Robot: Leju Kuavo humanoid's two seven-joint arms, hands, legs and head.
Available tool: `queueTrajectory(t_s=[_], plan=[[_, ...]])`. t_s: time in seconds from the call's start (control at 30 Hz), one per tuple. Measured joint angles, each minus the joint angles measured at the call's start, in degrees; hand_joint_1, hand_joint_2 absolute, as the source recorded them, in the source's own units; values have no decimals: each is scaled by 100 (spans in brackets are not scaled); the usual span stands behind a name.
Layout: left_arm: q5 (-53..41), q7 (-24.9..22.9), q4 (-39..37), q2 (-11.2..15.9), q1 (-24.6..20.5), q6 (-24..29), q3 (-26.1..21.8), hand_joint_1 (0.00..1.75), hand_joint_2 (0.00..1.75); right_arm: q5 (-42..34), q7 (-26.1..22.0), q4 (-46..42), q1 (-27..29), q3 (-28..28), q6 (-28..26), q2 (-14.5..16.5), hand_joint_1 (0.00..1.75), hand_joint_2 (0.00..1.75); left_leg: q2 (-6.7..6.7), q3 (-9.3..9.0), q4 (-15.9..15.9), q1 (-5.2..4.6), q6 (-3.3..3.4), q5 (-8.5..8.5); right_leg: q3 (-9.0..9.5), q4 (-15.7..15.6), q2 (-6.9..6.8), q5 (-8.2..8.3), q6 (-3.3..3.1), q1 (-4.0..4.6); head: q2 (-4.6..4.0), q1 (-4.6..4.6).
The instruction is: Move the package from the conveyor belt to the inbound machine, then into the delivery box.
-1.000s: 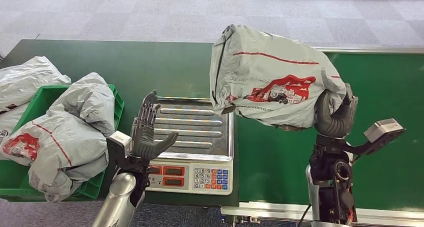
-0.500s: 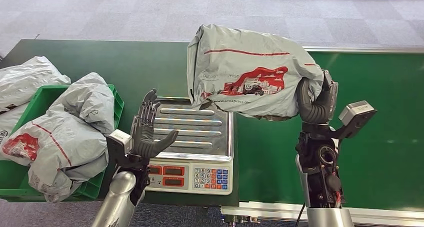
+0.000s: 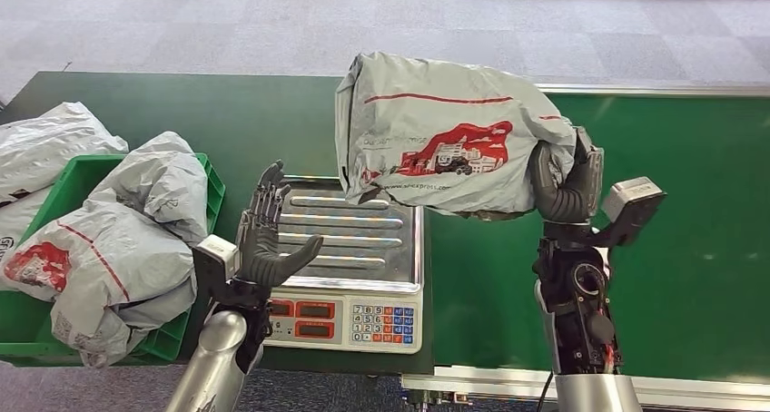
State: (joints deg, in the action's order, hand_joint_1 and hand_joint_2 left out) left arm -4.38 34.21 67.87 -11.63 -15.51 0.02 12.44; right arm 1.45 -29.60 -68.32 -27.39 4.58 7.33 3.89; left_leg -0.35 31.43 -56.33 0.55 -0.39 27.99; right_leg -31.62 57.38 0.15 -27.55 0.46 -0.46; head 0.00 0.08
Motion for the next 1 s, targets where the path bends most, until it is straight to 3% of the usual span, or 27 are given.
queueTrajectory(t_s=[0.2, 0.33, 0.57, 1.0], plan=[[14, -113, 46, 6, 6, 44, -16, 0, 175, 2072, 647, 1061, -466, 836, -489, -75, 175, 175, 0, -2, 0, 2, -1, -1, 1, 0, 1, 1, -1, 3, 0, -1], [10, -216, 94, 14, 12, 48, -27, 0, 175, 2866, 1191, 1929, -728, 1511, -448, -87, 175, 175, -8, 0, 0, 2, -1, -2, 1, 1, -5, 0, -1, 3, 0, -1], [38, -358, 101, 50, 10, 96, 7, 0, 175, 3416, 1809, 3063, -1179, 2266, -93, -103, 175, 175, -6, -2, 0, 1, 0, -1, -1, 1, -4, 0, -1, 2, 0, -1], [107, -437, 149, 133, 70, 170, 130, 0, 175, 3492, 1879, 3608, -1537, 2695, 2, -135, 175, 175, -2, -56, 0, 1, -1, 0, 51, 0, -2, 0, -1, 2, 0, -1]])
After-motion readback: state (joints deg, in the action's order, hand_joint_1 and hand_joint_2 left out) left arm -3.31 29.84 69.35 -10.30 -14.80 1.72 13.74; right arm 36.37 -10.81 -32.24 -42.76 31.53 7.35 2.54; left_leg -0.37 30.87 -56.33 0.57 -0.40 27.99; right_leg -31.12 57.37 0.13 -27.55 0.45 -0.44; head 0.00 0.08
